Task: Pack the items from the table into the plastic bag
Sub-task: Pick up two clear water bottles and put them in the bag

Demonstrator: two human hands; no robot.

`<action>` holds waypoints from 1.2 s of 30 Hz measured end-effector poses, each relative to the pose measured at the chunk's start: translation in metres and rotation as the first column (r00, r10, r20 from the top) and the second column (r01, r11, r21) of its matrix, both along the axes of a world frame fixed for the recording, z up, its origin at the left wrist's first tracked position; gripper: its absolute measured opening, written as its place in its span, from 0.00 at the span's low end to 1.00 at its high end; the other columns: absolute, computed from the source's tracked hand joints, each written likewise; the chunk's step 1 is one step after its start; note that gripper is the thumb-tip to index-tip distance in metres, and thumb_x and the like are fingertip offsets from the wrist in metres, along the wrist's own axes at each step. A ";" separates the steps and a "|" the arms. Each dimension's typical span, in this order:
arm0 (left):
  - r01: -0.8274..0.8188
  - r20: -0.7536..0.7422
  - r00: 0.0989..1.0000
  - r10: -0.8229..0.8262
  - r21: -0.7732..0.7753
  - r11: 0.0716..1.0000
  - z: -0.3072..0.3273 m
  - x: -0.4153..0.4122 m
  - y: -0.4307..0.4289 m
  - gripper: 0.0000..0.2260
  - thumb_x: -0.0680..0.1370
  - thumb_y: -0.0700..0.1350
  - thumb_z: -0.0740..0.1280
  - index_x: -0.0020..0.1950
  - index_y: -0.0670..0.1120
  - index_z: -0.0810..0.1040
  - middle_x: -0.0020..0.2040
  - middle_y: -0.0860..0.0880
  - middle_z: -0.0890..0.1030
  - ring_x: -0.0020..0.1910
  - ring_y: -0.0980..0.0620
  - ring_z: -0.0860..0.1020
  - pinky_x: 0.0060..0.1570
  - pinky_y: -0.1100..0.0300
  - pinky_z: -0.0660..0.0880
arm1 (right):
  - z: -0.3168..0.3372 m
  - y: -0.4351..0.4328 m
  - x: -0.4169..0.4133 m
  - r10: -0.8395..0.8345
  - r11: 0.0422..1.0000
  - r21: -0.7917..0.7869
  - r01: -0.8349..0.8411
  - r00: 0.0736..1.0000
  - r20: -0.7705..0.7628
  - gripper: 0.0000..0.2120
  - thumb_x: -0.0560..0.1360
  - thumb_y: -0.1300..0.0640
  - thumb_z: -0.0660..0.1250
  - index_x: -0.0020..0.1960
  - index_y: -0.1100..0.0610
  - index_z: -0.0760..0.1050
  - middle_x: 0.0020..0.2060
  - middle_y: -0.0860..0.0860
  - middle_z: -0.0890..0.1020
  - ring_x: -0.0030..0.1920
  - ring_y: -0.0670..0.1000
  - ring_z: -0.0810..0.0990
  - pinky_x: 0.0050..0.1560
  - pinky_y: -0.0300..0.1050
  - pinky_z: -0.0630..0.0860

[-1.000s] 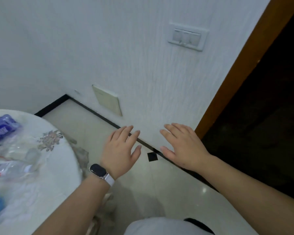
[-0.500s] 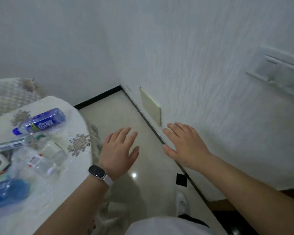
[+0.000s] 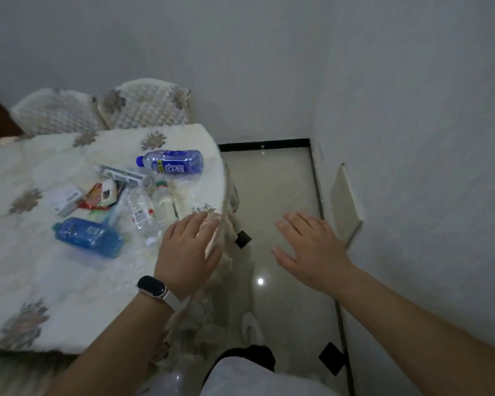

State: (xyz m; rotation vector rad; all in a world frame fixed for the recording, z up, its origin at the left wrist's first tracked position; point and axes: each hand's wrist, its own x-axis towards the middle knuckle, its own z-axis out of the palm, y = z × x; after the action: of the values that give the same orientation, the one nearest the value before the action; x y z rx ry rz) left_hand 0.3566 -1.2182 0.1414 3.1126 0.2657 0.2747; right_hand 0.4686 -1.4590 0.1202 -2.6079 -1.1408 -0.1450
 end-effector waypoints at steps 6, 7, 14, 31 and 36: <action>-0.195 -0.021 0.981 0.194 -0.043 0.980 -0.030 0.005 0.072 0.23 0.75 0.56 0.57 0.66 0.49 0.76 0.65 0.44 0.77 0.63 0.41 0.75 0.63 0.43 0.70 | -0.003 0.085 0.040 0.146 0.989 -0.038 -0.144 0.989 0.040 0.24 0.74 0.41 0.60 0.60 0.55 0.77 0.58 0.53 0.80 0.58 0.56 0.76 0.58 0.51 0.71; -0.225 -0.020 0.974 0.224 -0.059 0.973 -0.035 0.007 0.084 0.23 0.75 0.56 0.57 0.65 0.49 0.76 0.65 0.43 0.78 0.63 0.40 0.75 0.62 0.43 0.70 | -0.003 0.100 0.046 0.173 0.984 -0.046 -0.171 0.984 0.043 0.23 0.74 0.41 0.61 0.60 0.56 0.77 0.58 0.53 0.80 0.57 0.56 0.77 0.57 0.50 0.72; -0.390 -0.045 0.920 0.388 -0.168 0.905 -0.074 0.023 0.168 0.23 0.75 0.56 0.56 0.64 0.48 0.77 0.65 0.44 0.77 0.64 0.41 0.75 0.61 0.44 0.71 | -0.008 0.196 0.085 0.212 0.964 -0.164 -0.207 0.977 0.013 0.25 0.75 0.40 0.57 0.61 0.54 0.78 0.59 0.52 0.80 0.57 0.55 0.79 0.55 0.49 0.75; -0.681 -0.208 0.680 0.703 -0.535 0.500 -0.141 0.057 0.236 0.31 0.78 0.63 0.59 0.75 0.48 0.60 0.68 0.47 0.71 0.60 0.45 0.75 0.54 0.50 0.76 | -0.076 0.351 0.095 0.126 0.951 -0.169 -0.257 0.827 -0.549 0.28 0.77 0.41 0.61 0.73 0.52 0.63 0.67 0.50 0.71 0.65 0.52 0.70 0.63 0.49 0.70; -0.706 -0.238 0.609 0.757 -0.597 0.381 -0.146 0.070 0.237 0.34 0.77 0.62 0.61 0.77 0.48 0.56 0.67 0.46 0.71 0.61 0.47 0.75 0.55 0.53 0.75 | -0.097 0.392 0.096 -0.013 0.989 -0.103 -0.108 0.625 -0.780 0.34 0.68 0.33 0.64 0.68 0.48 0.64 0.60 0.49 0.77 0.60 0.52 0.77 0.59 0.54 0.75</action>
State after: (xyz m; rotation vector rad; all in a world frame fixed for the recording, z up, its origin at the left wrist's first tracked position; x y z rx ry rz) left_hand 0.4266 -0.9817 -0.0050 2.0728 1.4234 0.2169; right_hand 0.5650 -1.0670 0.0232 -2.2861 -0.8771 1.0331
